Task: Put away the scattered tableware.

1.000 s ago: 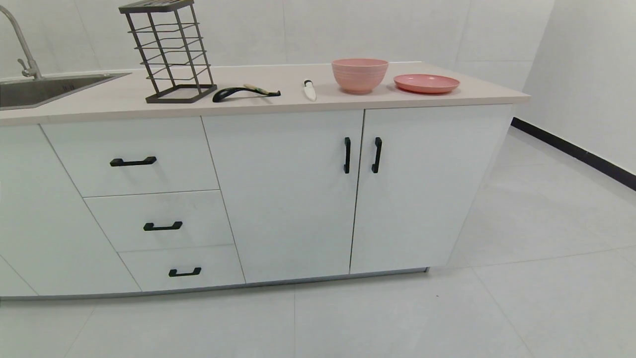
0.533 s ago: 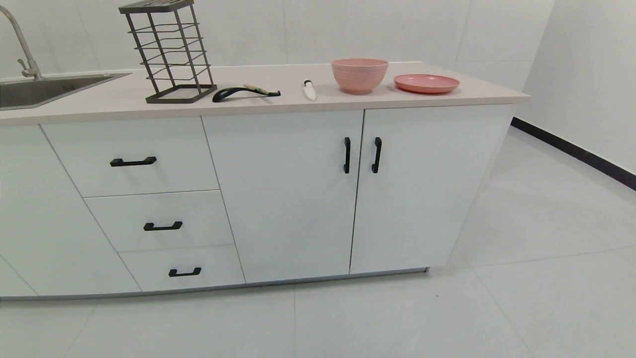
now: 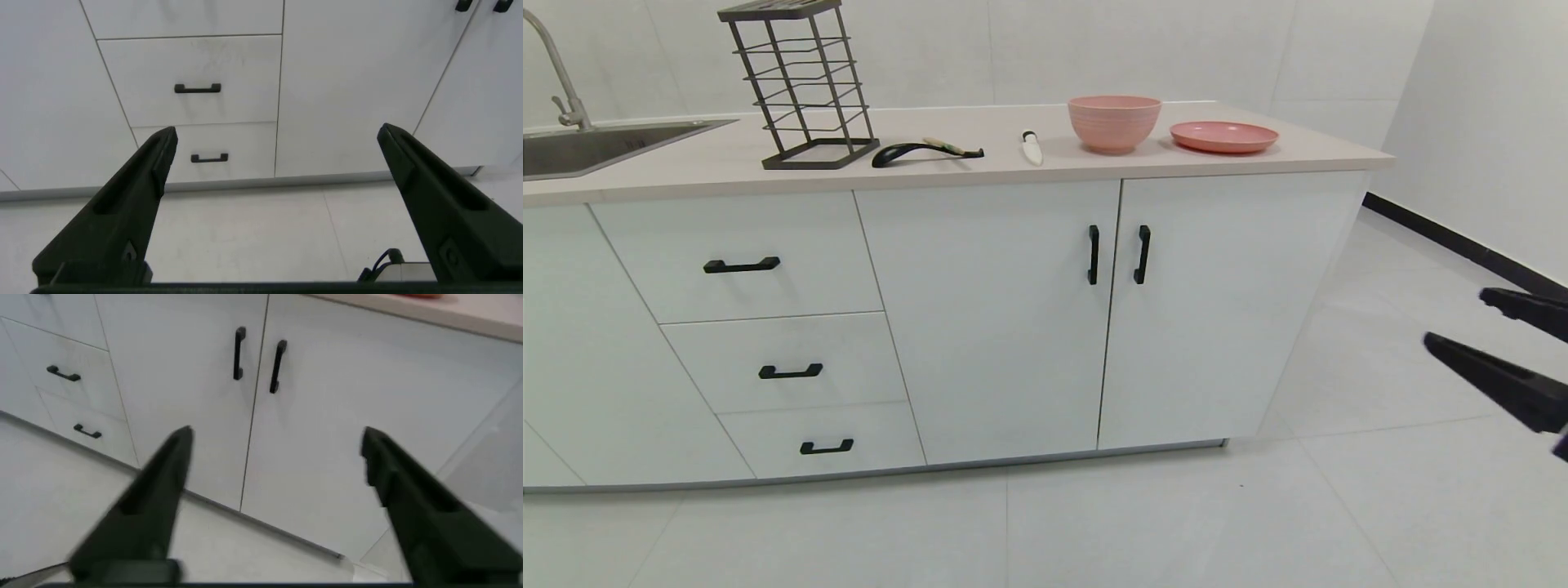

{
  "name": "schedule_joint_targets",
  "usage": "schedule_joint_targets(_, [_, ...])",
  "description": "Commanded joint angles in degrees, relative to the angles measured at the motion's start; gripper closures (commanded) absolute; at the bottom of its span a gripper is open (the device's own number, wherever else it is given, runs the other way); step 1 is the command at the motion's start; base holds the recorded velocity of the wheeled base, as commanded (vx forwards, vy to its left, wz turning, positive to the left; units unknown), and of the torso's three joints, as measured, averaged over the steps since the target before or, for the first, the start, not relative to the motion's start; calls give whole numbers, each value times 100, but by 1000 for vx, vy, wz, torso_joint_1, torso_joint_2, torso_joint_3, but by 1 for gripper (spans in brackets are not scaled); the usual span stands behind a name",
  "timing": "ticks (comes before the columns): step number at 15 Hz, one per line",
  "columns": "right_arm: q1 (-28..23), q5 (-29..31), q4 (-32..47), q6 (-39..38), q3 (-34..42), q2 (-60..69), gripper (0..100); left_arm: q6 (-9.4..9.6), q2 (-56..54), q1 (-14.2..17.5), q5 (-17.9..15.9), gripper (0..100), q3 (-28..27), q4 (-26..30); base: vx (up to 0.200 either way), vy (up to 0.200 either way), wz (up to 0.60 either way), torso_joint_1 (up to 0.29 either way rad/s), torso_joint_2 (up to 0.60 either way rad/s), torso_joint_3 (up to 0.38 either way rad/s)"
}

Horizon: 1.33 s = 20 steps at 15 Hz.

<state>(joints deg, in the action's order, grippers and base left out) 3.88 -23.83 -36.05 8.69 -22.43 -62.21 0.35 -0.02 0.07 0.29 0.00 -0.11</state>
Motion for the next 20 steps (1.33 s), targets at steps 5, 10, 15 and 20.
schedule_joint_targets(5, [544, -130, -3040, 150, -68, -4141, 0, 0, 2, 1, 6, 0, 0, 2, 0, 0, 0, 0, 0, 0])
schedule_joint_targets(10, [1071, -130, -3189, 89, -1888, -5469, 0, -27, 2, 1, 15, 0, 0, -7, 0, 0, 0, 0, 0, 0])
schedule_joint_targets(15, [1124, -148, -3242, 98, -3013, -6532, 0, -35, 2, 1, 15, 0, 0, -7, 0, 0, 0, 0, 0, 0])
schedule_joint_targets(20, [1203, -139, -3347, 98, -2925, -6576, 0, -106, 2, 1, 15, 0, 0, -15, 0, -120, 0, 2, 0, 0])
